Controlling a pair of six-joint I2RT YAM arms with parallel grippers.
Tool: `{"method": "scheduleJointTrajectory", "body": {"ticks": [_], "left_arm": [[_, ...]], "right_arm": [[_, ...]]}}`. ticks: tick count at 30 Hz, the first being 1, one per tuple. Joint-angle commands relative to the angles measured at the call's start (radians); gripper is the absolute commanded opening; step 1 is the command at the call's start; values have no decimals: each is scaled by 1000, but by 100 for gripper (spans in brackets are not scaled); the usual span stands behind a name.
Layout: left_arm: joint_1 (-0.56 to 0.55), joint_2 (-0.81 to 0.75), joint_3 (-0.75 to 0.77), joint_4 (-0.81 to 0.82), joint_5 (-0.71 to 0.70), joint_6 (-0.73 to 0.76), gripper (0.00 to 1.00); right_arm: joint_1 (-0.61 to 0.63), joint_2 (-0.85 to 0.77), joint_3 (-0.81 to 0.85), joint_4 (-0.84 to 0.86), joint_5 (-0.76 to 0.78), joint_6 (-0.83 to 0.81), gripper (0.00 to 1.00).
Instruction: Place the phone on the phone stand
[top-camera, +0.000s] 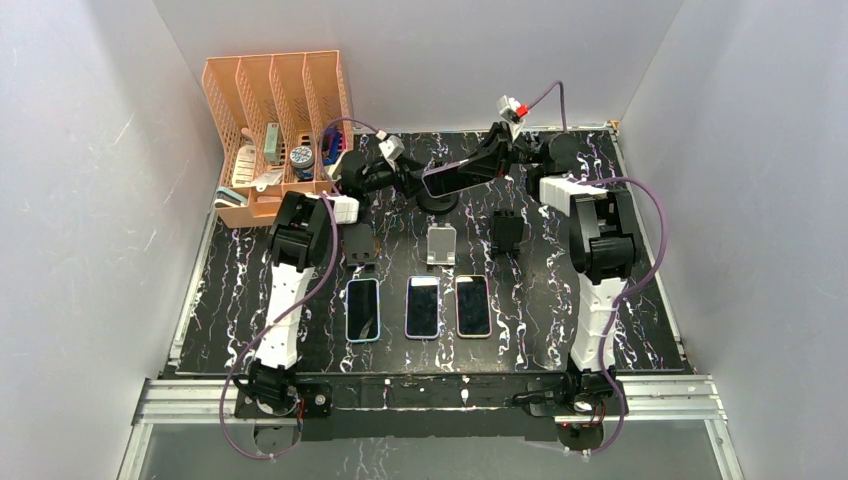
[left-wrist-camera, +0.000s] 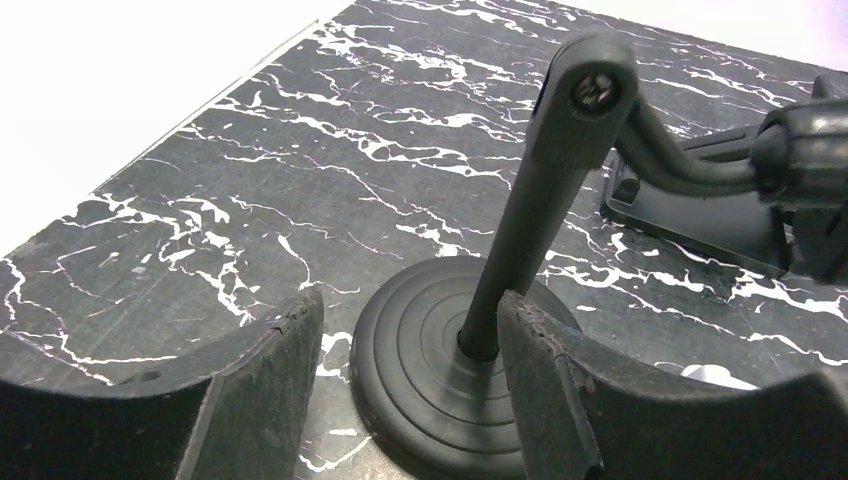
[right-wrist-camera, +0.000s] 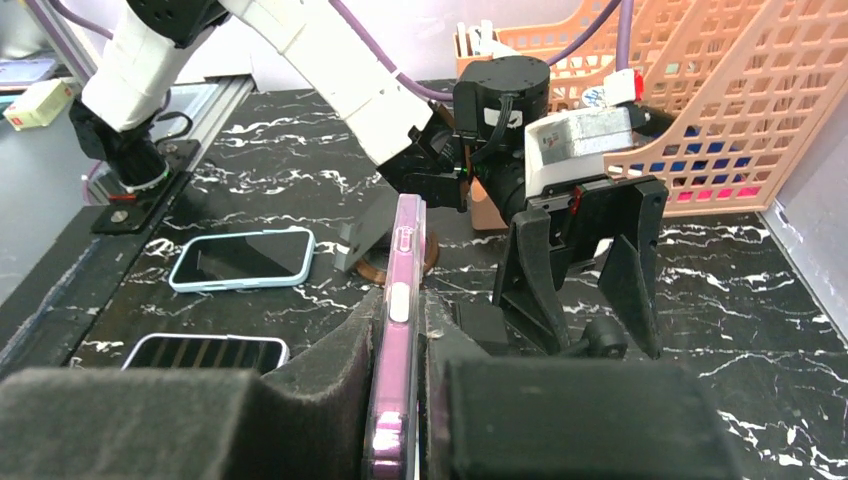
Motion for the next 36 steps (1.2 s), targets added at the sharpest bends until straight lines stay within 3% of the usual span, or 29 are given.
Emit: {"method": "scheduleJointTrajectory", "body": {"ticks": [1, 9, 16, 30, 36], "left_arm": [[-15, 49, 80, 57, 52, -70, 62], [-26, 93, 122, 88, 113, -148, 61], [-26, 48, 72, 99, 134, -154, 61], [-58, 162, 207, 104, 144, -195, 61], [-59, 202, 241, 106, 153, -205, 35]], "right_arm": [[-4, 13, -18, 325, 33, -110, 1], [-7, 68, 55, 325, 79, -107, 1], [-19, 84, 59, 325, 79, -102, 1], [-30, 91, 18, 325, 140, -144, 1], [-30, 85, -33, 326, 176, -198, 1]]}}
